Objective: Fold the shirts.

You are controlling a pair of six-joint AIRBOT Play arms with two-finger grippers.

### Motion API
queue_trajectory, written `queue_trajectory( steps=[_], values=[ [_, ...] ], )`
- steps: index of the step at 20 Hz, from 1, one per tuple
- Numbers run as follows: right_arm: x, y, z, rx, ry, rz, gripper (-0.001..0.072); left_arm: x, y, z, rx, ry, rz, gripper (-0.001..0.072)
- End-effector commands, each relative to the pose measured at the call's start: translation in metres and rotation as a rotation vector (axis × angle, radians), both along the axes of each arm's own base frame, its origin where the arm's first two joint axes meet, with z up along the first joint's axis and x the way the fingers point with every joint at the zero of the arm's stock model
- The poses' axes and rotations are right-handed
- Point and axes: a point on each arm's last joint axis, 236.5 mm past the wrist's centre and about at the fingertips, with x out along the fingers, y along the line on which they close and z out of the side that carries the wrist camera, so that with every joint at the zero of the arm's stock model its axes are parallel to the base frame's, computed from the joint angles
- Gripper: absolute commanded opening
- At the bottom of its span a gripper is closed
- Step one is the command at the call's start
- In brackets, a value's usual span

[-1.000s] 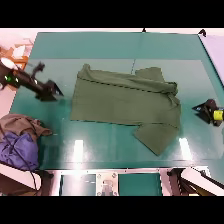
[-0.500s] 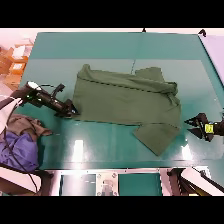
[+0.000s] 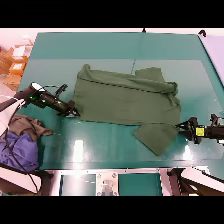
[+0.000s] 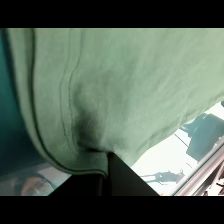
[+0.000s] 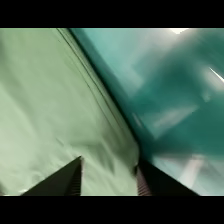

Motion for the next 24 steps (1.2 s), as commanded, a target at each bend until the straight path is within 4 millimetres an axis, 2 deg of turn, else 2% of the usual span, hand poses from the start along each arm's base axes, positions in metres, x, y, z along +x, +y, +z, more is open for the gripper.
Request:
queue_trajectory(
  steps=[1,2,3,4,5,6,7,8,9,10,12,13,14,15,16,17,18,20,22,24],
  values=[
    [0.029,0.006,-0.001,0.055,-0.112,-0.031,0.0252,0.004,0.002,-0.002,0.009,-0.03,-0.013,0.0023],
    [0.034,0.015,0.004,0.083,-0.139,-0.004,0.0117,0.008,0.0,0.005,-0.002,-0.039,-0.018,0.0023],
    [0.04,0.023,0.015,0.101,-0.183,0.036,0.0021,0.014,-0.003,0.017,-0.022,-0.054,-0.031,0.0024],
    [0.05,0.026,0.032,0.11,-0.229,0.058,0.002,0.025,-0.006,0.038,-0.044,-0.091,-0.049,0.0023],
    [0.065,0.023,0.059,0.099,-0.303,0.08,0.0019,0.04,-0.007,0.066,-0.053,-0.164,-0.058,0.0023],
    [0.082,0.018,0.093,0.065,-0.401,0.102,0.0019,0.058,-0.009,0.108,-0.059,-0.273,-0.054,0.0023],
    [0.101,0.01,0.143,0.014,-0.529,0.117,0.0019,0.074,-0.01,0.156,-0.061,-0.405,-0.052,0.0023],
    [0.116,0.002,0.197,-0.056,-0.658,0.128,0.0019,0.083,-0.011,0.216,-0.053,-0.552,-0.049,0.0023],
    [0.125,-0.003,0.26,-0.145,-0.797,0.135,0.0019,0.085,-0.01,0.278,-0.042,-0.703,-0.046,0.0023],
    [0.126,-0.003,0.322,-0.246,-0.931,0.15,0.0019,0.079,-0.011,0.349,-0.029,-0.883,-0.036,0.0023],
    [0.107,0.011,0.448,-0.461,-1.195,0.173,0.0019,0.042,-0.009,0.492,-0.009,-1.267,0.018,0.0023],
    [0.088,0.025,0.506,-0.579,-1.317,0.175,0.0019,0.012,-0.008,0.556,-0.007,-1.454,0.051,0.0023],
    [0.066,0.038,0.556,-0.706,-1.419,0.167,0.0019,-0.028,-0.007,0.615,-0.005,-1.636,0.083,0.0023],
    [0.045,0.051,0.596,-0.822,-1.497,0.155,0.0019,-0.067,-0.006,0.657,-0.005,-1.776,0.103,0.0024],
    [0.024,0.067,0.631,-0.93,-1.572,0.137,0.0019,-0.107,-0.005,0.689,-0.003,-1.896,0.127,0.0024],
    [0.006,0.081,0.657,-1.014,-1.629,0.123,0.0019,-0.138,-0.003,0.708,0.01,-1.987,0.145,0.0023],
    [-0.009,0.092,0.676,-1.091,-1.667,0.11,0.0019,-0.157,0.002,0.717,0.04,-2.034,0.163,0.0024],
    [-0.027,0.105,0.695,-1.195,-1.699,0.092,0.0019,-0.177,0.011,0.721,0.119,-2.079,0.186,0.0024],
    [-0.027,0.1,0.692,-1.21,-1.668,0.075,0.0019,-0.168,0.026,0.713,0.193,-2.032,0.232,0.0024],
    [-0.012,0.081,0.677,-1.164,-1.614,0.054,0.0019,-0.137,0.037,0.686,0.24,-1.916,0.25,0.0024]
  ],
)
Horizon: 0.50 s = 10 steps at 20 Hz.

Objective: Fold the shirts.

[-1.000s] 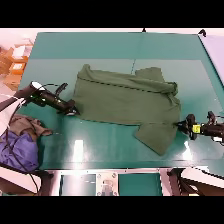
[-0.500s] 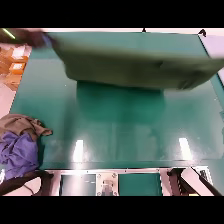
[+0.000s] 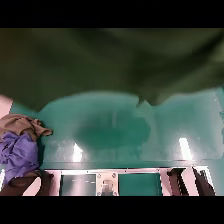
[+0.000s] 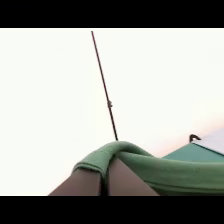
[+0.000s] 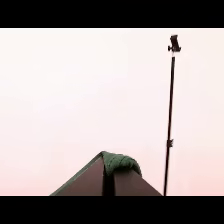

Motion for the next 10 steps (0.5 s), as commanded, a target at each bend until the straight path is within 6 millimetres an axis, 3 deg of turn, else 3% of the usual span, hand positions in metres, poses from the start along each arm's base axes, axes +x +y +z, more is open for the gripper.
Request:
queue_trajectory(
  steps=[1,3,5,10],
  values=[
    [0.006,-0.017,-0.008,0.045,0.017,-0.039,0.0019,0.029,0.021,-0.033,-0.006,0.123,0.094,0.0024],
    [0.034,-0.042,-0.049,0.146,0.108,-0.011,0.0019,0.08,0.023,-0.09,-0.011,0.306,0.087,0.0024],
    [0.072,-0.063,-0.11,0.239,0.229,0.036,0.0019,0.134,0.024,-0.161,-0.02,0.504,0.079,0.0024],
    [0.183,-0.074,-0.328,0.454,0.643,0.119,0.0019,0.247,0.01,-0.356,-0.062,0.943,-0.023,0.0024]
  ],
)
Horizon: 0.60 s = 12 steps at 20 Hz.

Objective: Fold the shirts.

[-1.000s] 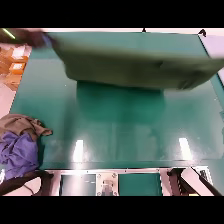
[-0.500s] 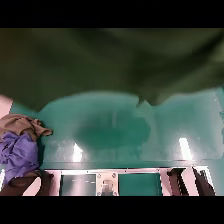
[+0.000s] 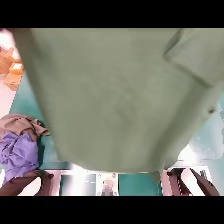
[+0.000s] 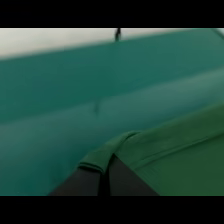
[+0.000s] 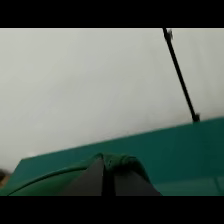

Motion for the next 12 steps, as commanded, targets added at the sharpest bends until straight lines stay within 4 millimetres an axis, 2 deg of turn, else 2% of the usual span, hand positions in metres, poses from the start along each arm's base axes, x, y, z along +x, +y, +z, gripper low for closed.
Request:
queue_trajectory(
  steps=[1,3,5,7,9,12],
  values=[
    [0.064,0.005,-0.156,0.111,0.276,0.038,0.0019,0.062,-0.008,-0.144,-0.057,0.302,-0.044,0.0024],
    [0.097,0.004,-0.231,0.163,0.416,0.048,0.0019,0.095,-0.004,-0.219,-0.078,0.436,-0.021,0.0024],
    [0.124,-0.003,-0.299,0.23,0.536,0.041,0.0019,0.122,0.004,-0.277,-0.098,0.501,0.033,0.0023],
    [0.149,-0.01,-0.341,0.293,0.601,0.044,0.0019,0.148,0.011,-0.31,-0.144,0.499,0.102,0.0024],
    [0.172,-0.016,-0.359,0.346,0.63,0.052,0.0019,0.167,0.017,-0.32,-0.178,0.469,0.156,0.0023],
    [0.204,-0.018,-0.354,0.38,0.617,0.101,0.0019,0.188,0.018,-0.313,-0.181,0.436,0.151,0.0023]
  ],
)
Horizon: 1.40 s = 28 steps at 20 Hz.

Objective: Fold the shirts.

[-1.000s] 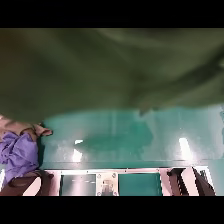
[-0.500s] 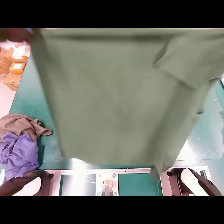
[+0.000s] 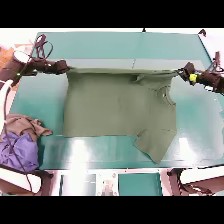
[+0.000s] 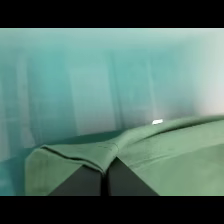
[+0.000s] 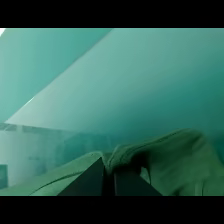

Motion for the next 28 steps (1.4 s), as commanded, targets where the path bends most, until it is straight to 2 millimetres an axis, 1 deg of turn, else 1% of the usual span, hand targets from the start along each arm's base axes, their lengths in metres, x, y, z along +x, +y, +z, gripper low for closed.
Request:
queue_trajectory(
  steps=[1,2,4,5,6,8,10,12,14,17,19,20,22,25,26,27,28],
  values=[
    [0.034,0.0,-0.015,0.068,0.017,0.031,0.002,0.029,0.005,-0.007,-0.012,-0.034,0.036,0.0023],
    [0.038,0.0,-0.007,0.062,0.001,0.045,0.002,0.033,0.005,-0.002,-0.017,-0.039,0.036,0.0023],
    [0.036,-0.001,0.003,0.032,-0.007,0.083,0.0019,0.03,0.007,-0.001,-0.006,-0.019,0.027,0.0024],
    [0.028,-0.002,0.003,0.01,0.014,0.108,0.0019,0.021,0.008,-0.005,-0.005,0.016,0.003,0.0024],
    [0.018,-0.004,-0.001,-0.02,0.054,0.127,0.0019,0.011,0.009,-0.011,-0.014,0.067,-0.016,0.0024],
    [-0.007,-0.009,-0.012,-0.103,0.151,0.183,0.0018,-0.012,0.01,-0.022,-0.028,0.175,-0.05,0.0024],
    [-0.031,-0.011,-0.023,-0.173,0.236,0.23,0.0018,-0.041,0.012,-0.037,-0.014,0.312,-0.087,0.0024],
    [-0.047,-0.01,-0.033,-0.193,0.285,0.24,0.0018,-0.072,0.013,-0.051,0.024,0.445,-0.124,0.0023],
    [-0.067,-0.008,-0.052,-0.198,0.345,0.254,0.0018,-0.094,0.014,-0.064,0.049,0.548,-0.127,0.0023],
    [-0.098,0.004,-0.087,-0.161,0.443,0.279,0.0018,-0.124,0.013,-0.085,0.033,0.677,-0.124,0.0024],
    [-0.112,0.007,-0.104,-0.148,0.485,0.281,0.0018,-0.139,0.014,-0.099,0.032,0.731,-0.119,0.0023],
    [-0.115,0.008,-0.109,-0.143,0.496,0.281,0.0018,-0.142,0.014,-0.105,0.033,0.743,-0.114,0.0023],
    [-0.117,0.009,-0.112,-0.136,0.504,0.277,0.0019,-0.139,0.013,-0.111,0.02,0.731,-0.089,0.0024],
    [-0.116,0.014,-0.111,-0.123,0.511,0.272,0.0021,-0.122,0.001,-0.105,-0.052,0.673,-0.06,0.0025],
    [-0.116,0.016,-0.111,-0.118,0.515,0.268,0.0063,-0.117,-0.002,-0.103,-0.073,0.656,-0.053,0.0025],
    [-0.115,0.017,-0.11,-0.117,0.514,0.269,0.0182,-0.116,-0.005,-0.101,-0.087,0.653,-0.052,0.0026],
    [-0.114,0.017,-0.107,-0.117,0.511,0.275,0.0241,-0.119,-0.006,-0.099,-0.091,0.665,-0.059,0.0205]
  ],
)
